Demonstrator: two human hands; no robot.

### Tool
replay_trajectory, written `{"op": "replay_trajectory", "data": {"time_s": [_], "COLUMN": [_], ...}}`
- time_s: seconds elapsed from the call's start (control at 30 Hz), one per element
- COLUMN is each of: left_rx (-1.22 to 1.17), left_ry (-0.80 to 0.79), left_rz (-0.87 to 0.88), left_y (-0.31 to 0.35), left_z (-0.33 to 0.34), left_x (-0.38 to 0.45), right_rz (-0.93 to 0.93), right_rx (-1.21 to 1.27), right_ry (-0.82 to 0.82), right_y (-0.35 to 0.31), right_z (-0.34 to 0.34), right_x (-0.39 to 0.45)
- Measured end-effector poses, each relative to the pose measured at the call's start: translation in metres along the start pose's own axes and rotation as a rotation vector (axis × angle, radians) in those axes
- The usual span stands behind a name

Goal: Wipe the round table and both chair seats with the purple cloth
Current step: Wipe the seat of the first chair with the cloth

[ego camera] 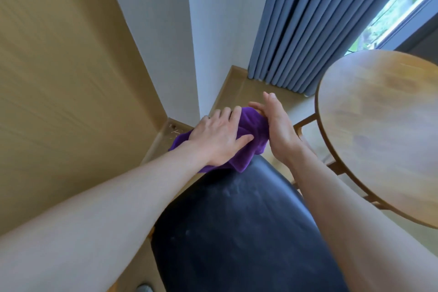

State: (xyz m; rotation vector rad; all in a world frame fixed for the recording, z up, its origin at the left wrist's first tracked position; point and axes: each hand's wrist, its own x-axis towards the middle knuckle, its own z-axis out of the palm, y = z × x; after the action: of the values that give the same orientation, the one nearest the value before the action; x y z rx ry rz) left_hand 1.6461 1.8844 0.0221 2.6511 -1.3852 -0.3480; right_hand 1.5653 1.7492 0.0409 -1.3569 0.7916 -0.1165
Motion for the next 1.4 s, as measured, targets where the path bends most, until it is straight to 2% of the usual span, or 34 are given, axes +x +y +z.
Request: {"op": "replay_trajectory", "data": {"time_s": [0.07,0.13,0.27,0.5,0.57,0.63,0.7,0.77,0.83,0.97,1.13,1.23,1.4], "left_rx": [0.001,-0.007,-0.038,-0.02,-0.02,-0.016,-0.01,-0.025,-0.078,-0.343,-0.722,-0.943,-1.101], "left_ry": [0.0,0.007,0.022,0.077,0.07,0.051,0.038,0.024,0.01,-0.032,-0.064,-0.026,0.071], "left_rz": [0.01,0.009,-0.023,-0.072,-0.104,-0.138,-0.176,-0.208,-0.243,-0.305,-0.362,-0.428,-0.577], "left_y": [0.003,0.003,0.002,-0.016,-0.024,-0.034,-0.042,-0.048,-0.053,-0.068,-0.088,-0.083,-0.059], "left_z": [0.0,0.0,0.001,0.007,0.008,0.008,0.01,0.011,0.013,0.015,0.026,0.038,0.053], "left_x": [0.006,0.007,0.001,-0.042,-0.062,-0.085,-0.11,-0.134,-0.157,-0.209,-0.285,-0.324,-0.369], "right_rz": [0.043,0.064,0.03,0.004,-0.037,-0.118,-0.275,-0.465,-0.558,-0.478,-0.422,-0.418,-0.401], "right_rx": [0.196,0.222,-0.101,-0.318,-0.467,-0.767,-1.137,-1.311,-1.308,-1.172,-1.062,-0.983,-0.765], "right_ry": [0.006,0.026,0.075,0.103,0.122,0.177,0.246,0.21,0.058,-0.165,-0.153,-0.153,-0.187], "right_y": [-0.003,-0.005,0.002,0.004,0.004,0.007,0.01,0.017,0.031,0.074,0.114,0.127,0.145], "right_z": [-0.007,-0.009,-0.003,0.0,0.003,0.009,0.019,0.039,0.07,0.128,0.162,0.177,0.192], "right_x": [0.001,0.003,0.001,0.005,0.005,0.0,-0.017,-0.043,-0.076,-0.133,-0.182,-0.208,-0.25]}}
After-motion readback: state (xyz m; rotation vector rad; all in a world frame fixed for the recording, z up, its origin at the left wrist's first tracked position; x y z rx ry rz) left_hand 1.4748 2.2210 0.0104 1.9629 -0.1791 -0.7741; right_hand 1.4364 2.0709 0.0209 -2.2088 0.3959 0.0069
